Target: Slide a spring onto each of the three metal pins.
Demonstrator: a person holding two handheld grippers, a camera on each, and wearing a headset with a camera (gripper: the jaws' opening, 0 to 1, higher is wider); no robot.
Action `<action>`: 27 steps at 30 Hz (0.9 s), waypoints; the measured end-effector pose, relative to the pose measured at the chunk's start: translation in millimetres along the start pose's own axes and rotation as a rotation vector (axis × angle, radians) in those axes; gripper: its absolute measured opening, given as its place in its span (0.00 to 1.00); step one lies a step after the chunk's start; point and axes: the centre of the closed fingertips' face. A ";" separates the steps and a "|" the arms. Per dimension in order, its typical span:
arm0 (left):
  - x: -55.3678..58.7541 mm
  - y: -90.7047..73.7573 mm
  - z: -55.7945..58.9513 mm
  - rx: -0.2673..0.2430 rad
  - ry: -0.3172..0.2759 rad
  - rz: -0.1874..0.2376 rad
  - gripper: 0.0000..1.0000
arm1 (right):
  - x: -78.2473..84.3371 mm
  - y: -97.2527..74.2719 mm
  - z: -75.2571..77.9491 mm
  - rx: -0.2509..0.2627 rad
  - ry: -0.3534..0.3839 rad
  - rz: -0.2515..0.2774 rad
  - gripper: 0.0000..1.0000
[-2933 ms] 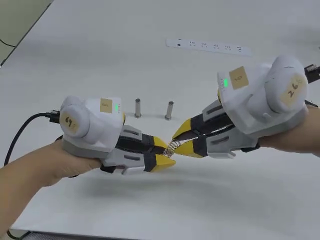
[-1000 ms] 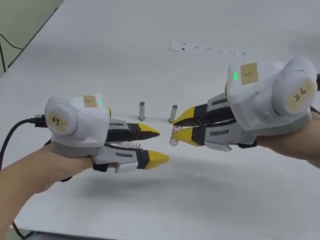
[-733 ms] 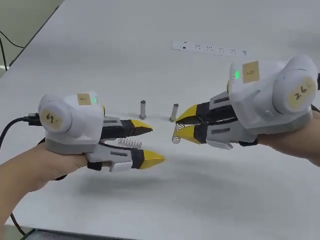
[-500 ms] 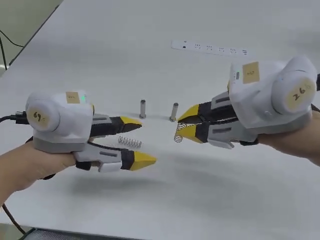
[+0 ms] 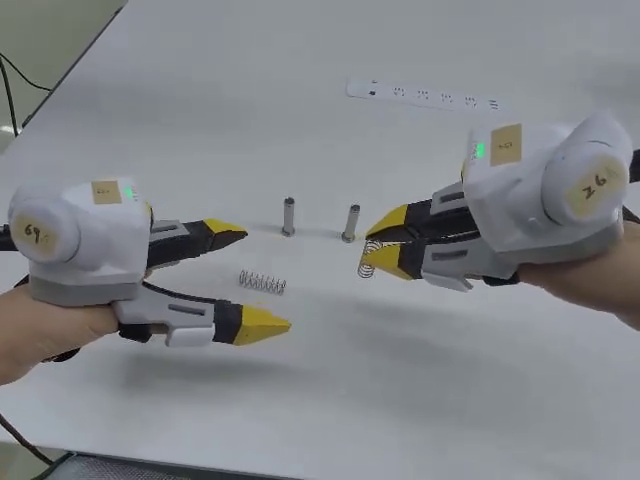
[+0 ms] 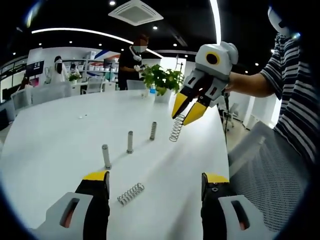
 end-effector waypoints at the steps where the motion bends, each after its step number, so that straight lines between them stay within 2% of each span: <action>1: 0.9 -0.3 -0.9 -0.004 0.002 -0.003 0.76 | 0.5 -0.3 1.0 0.003 0.001 0.000 0.07; 10: 6.3 -7.9 -11.6 -0.053 -0.031 0.003 0.97 | 6.8 -1.5 10.8 0.024 0.031 -0.001 0.07; 16: 7.1 -12.9 -14.3 -0.061 -0.053 0.020 0.98 | 7.8 -0.7 20.4 0.035 0.029 -0.013 0.07; 27: 4.6 -18.0 -18.3 -0.086 -0.071 0.043 0.98 | -1.5 4.3 50.2 0.079 0.066 0.004 0.07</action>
Point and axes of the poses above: the centre of the closed fingertips' face, and the gripper's own axes: y roughly forward along the fingers, z roughly to its right, x roughly out of its underside, and after that the axes turned 5 degrees about -z, right-handed
